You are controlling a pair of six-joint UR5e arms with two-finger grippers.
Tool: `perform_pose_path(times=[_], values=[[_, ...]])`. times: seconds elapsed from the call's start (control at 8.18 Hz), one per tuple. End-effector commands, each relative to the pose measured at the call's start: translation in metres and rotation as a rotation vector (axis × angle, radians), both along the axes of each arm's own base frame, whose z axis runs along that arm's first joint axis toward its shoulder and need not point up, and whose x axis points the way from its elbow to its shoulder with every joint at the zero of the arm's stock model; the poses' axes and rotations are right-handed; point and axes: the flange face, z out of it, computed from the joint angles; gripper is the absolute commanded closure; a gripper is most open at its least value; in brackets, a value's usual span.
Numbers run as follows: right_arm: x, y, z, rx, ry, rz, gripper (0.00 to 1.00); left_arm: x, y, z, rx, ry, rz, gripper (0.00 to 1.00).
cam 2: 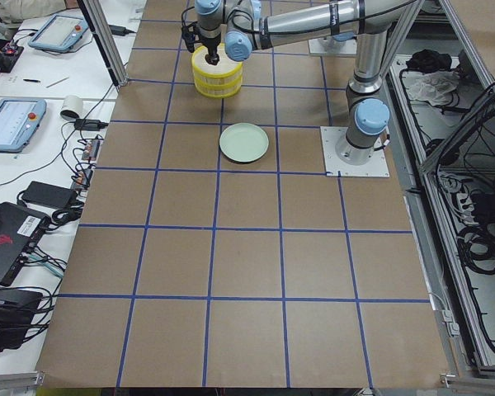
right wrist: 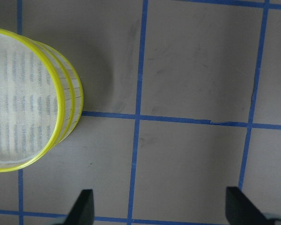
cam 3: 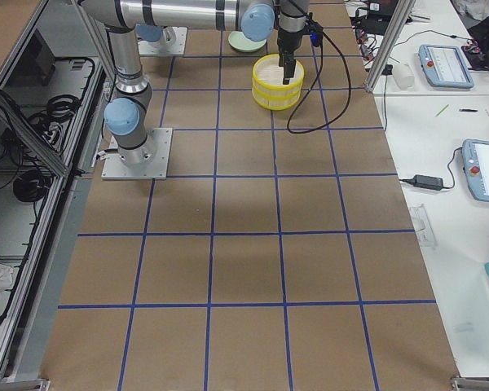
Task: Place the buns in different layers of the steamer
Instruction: 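Carry the brown bun over the top steamer tier and release it inside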
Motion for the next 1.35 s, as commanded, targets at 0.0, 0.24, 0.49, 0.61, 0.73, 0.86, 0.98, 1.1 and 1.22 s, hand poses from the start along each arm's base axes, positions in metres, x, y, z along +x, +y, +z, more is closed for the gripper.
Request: perform_pose_path(times=[0.0,0.24,0.49,0.61,0.73,0.86,0.98,1.1,1.22], values=[[0.032,0.012,0.009,-0.014,-0.014,0.020,0.00,-0.055,-0.002,-0.033,0.004,0.103,0.026,1.00],[0.031,0.009,0.003,-0.005,-0.008,0.019,0.00,-0.090,0.004,-0.078,0.018,0.099,-0.013,0.85],[0.031,0.008,-0.001,0.003,-0.014,0.019,0.00,-0.114,0.013,-0.090,0.068,0.091,0.029,0.36],[0.030,0.008,-0.006,0.012,-0.002,0.021,0.00,-0.114,0.011,-0.087,0.057,0.089,0.028,0.18],[0.029,0.008,-0.007,0.012,0.000,0.019,0.00,-0.114,0.009,-0.083,0.041,0.091,0.025,0.05],[0.029,0.008,-0.007,0.012,-0.002,0.019,0.00,-0.114,0.008,-0.079,0.026,0.093,0.019,0.00],[0.028,0.008,-0.007,0.014,-0.006,0.021,0.00,-0.114,0.007,-0.075,0.011,0.084,0.016,0.00],[0.028,0.008,-0.007,0.014,-0.006,0.016,0.00,-0.113,0.003,-0.068,-0.009,0.071,0.015,0.00],[0.026,0.007,-0.009,0.015,-0.002,0.022,0.00,-0.105,-0.003,-0.049,-0.058,0.041,0.009,0.00]])
